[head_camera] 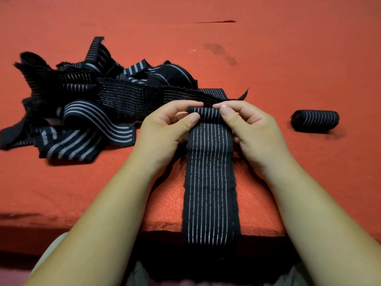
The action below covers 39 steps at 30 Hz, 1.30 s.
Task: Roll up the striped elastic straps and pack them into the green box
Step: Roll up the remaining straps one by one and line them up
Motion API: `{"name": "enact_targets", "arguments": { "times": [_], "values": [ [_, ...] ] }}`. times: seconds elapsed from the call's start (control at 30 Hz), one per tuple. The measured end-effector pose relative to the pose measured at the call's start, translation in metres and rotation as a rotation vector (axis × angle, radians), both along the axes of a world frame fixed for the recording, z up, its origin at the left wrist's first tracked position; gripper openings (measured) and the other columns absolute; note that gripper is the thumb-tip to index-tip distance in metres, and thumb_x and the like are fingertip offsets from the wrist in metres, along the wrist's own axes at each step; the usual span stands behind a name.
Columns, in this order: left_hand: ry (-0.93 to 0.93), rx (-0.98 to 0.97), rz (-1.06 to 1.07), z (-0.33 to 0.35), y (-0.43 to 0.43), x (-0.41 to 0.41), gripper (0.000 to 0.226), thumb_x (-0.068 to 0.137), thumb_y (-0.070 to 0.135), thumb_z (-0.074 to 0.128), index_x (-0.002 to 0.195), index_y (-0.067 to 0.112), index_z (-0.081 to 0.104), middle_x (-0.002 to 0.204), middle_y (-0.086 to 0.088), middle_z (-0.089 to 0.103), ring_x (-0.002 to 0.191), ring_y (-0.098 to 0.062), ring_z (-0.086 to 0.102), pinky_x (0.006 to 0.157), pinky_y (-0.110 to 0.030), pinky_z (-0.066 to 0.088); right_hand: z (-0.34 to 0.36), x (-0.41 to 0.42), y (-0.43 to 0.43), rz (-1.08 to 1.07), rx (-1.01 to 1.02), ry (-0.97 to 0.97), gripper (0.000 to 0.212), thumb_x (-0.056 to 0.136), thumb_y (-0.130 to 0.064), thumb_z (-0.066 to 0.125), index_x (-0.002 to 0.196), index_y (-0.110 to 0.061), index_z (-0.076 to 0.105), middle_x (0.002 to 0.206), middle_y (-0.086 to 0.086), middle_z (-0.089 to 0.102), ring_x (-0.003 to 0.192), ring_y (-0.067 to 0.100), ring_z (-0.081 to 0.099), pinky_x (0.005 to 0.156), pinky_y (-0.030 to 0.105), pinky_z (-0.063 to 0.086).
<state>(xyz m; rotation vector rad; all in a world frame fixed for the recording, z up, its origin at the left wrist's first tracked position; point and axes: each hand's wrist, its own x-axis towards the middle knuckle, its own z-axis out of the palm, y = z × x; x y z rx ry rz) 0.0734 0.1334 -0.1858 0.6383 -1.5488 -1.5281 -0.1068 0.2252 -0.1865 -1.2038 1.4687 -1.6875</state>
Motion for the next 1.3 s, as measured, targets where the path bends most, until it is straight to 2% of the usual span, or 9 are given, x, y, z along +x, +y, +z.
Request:
{"name": "enact_targets", "arguments": {
  "times": [0.2, 0.3, 0.37, 0.5, 0.7, 0.87, 1.0, 1.13, 1.3],
  "values": [
    [0.045, 0.138, 0.01, 0.002, -0.001, -0.001, 0.028, 0.099, 0.008, 0.074, 0.126, 0.001, 0.073, 0.113, -0.015, 0.08, 0.099, -0.021, 0.077, 0.081, -0.031, 0.062, 0.0, 0.0, 0.002, 0.058, -0.024, -0.15, 0.016, 0.1, -0.01, 0.073, 0.113, -0.016, 0.079, 0.093, 0.001, 0.074, 0.085, 0.017, 0.07, 0.071, 0.029, 0.056],
    [0.037, 0.142, 0.026, 0.001, -0.002, -0.001, 0.029, 0.099, 0.013, 0.076, 0.125, 0.001, 0.074, 0.118, -0.024, 0.078, 0.102, -0.029, 0.076, 0.088, -0.039, 0.062, 0.0, 0.0, 0.002, 0.059, -0.024, -0.129, 0.021, 0.098, -0.007, 0.074, 0.114, -0.021, 0.08, 0.1, 0.008, 0.076, 0.088, 0.02, 0.07, 0.074, 0.034, 0.057],
    [0.035, 0.116, 0.038, 0.001, -0.003, -0.001, 0.026, 0.098, 0.01, 0.076, 0.123, 0.003, 0.075, 0.116, -0.019, 0.079, 0.104, -0.03, 0.076, 0.094, -0.043, 0.061, -0.001, -0.001, 0.0, 0.066, -0.03, -0.119, 0.028, 0.099, -0.006, 0.073, 0.121, -0.023, 0.078, 0.106, 0.011, 0.077, 0.094, 0.02, 0.071, 0.081, 0.035, 0.059],
    [0.049, 0.059, 0.031, 0.001, -0.002, 0.001, 0.025, 0.097, -0.001, 0.073, 0.121, 0.007, 0.074, 0.104, -0.006, 0.079, 0.099, -0.019, 0.075, 0.087, -0.034, 0.062, -0.001, 0.001, -0.002, 0.09, -0.032, -0.157, 0.027, 0.103, -0.002, 0.066, 0.127, -0.011, 0.072, 0.099, 0.001, 0.08, 0.088, 0.01, 0.074, 0.075, 0.021, 0.057],
    [0.026, -0.002, 0.038, 0.0, -0.002, 0.002, 0.025, 0.095, -0.003, 0.075, 0.116, 0.011, 0.073, 0.106, -0.012, 0.077, 0.098, -0.021, 0.072, 0.085, -0.035, 0.06, 0.0, 0.002, 0.001, 0.125, -0.02, -0.082, 0.023, 0.109, -0.008, 0.057, 0.128, -0.006, 0.071, 0.11, 0.006, 0.081, 0.096, 0.013, 0.075, 0.081, 0.024, 0.057],
    [0.019, 0.116, 0.063, 0.003, 0.0, 0.0, 0.023, 0.099, 0.009, 0.075, 0.121, 0.002, 0.073, 0.094, -0.007, 0.077, 0.082, -0.014, 0.072, 0.072, -0.026, 0.06, 0.001, 0.002, 0.0, 0.099, -0.027, -0.141, 0.022, 0.106, -0.005, 0.062, 0.126, -0.009, 0.069, 0.094, 0.009, 0.079, 0.086, 0.017, 0.075, 0.075, 0.028, 0.059],
    [-0.115, 0.143, 0.056, 0.008, 0.006, 0.002, 0.028, 0.101, 0.027, 0.075, 0.114, 0.002, 0.073, 0.089, -0.011, 0.069, 0.073, -0.016, 0.062, 0.061, -0.024, 0.054, 0.0, 0.0, -0.001, 0.014, -0.055, -0.083, 0.022, 0.103, -0.004, 0.066, 0.124, -0.012, 0.071, 0.091, 0.001, 0.078, 0.083, 0.012, 0.072, 0.074, 0.024, 0.057],
    [-0.304, 0.037, 0.077, 0.014, 0.017, 0.008, 0.028, 0.098, 0.027, 0.08, 0.101, 0.002, 0.067, 0.074, -0.003, 0.067, 0.065, -0.013, 0.064, 0.057, -0.027, 0.055, 0.001, -0.002, 0.001, -0.052, -0.066, -0.1, 0.022, 0.104, -0.005, 0.067, 0.123, -0.013, 0.072, 0.087, -0.001, 0.077, 0.081, 0.011, 0.072, 0.072, 0.025, 0.057],
    [-0.449, 0.043, 0.044, 0.019, 0.035, 0.019, 0.035, 0.095, 0.025, 0.082, 0.098, -0.006, 0.066, 0.068, -0.011, 0.061, 0.059, -0.017, 0.057, 0.055, -0.03, 0.056, 0.003, -0.001, 0.003, -0.112, -0.054, -0.052, 0.02, 0.104, -0.006, 0.067, 0.122, -0.015, 0.072, 0.081, -0.005, 0.076, 0.074, 0.009, 0.071, 0.066, 0.024, 0.056]
  ]
}}
